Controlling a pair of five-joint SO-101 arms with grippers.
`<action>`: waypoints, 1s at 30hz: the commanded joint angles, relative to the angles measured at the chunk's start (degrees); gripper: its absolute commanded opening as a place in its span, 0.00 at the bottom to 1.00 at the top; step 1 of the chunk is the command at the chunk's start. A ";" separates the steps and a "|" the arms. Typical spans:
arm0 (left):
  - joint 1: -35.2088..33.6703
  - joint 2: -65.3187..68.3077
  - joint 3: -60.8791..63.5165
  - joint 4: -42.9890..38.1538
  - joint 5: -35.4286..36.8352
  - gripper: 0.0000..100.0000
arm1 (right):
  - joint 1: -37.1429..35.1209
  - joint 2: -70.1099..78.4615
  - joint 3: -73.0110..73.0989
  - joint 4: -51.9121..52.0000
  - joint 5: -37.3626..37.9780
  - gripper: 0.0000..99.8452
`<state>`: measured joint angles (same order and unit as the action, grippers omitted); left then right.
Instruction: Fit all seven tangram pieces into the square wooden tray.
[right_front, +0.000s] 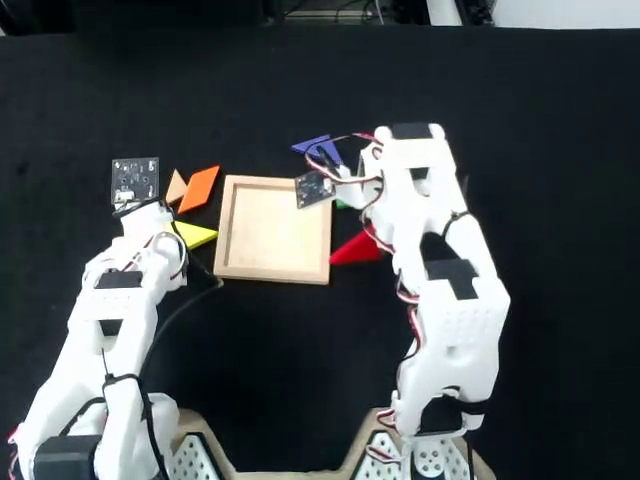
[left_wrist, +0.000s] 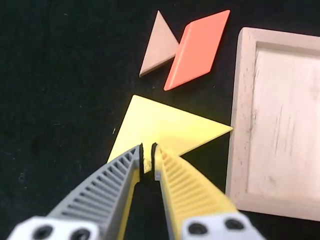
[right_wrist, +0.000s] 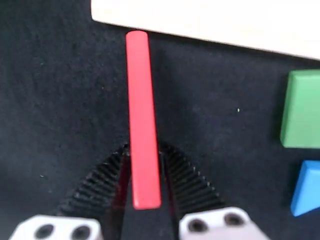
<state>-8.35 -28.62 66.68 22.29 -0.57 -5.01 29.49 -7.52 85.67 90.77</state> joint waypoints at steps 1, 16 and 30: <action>0.22 0.00 -0.22 -0.88 -0.62 0.06 | -1.05 -3.74 1.19 -2.64 -0.09 0.04; 0.40 0.00 -0.22 -0.97 -0.62 0.06 | -1.05 -4.26 5.05 -9.05 -4.84 0.17; 0.48 0.00 -0.22 -0.97 -0.62 0.06 | -1.14 -3.91 -3.30 -0.18 -4.84 0.11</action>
<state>-8.35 -28.62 66.68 22.29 -0.57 -5.10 28.35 -7.96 84.97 86.46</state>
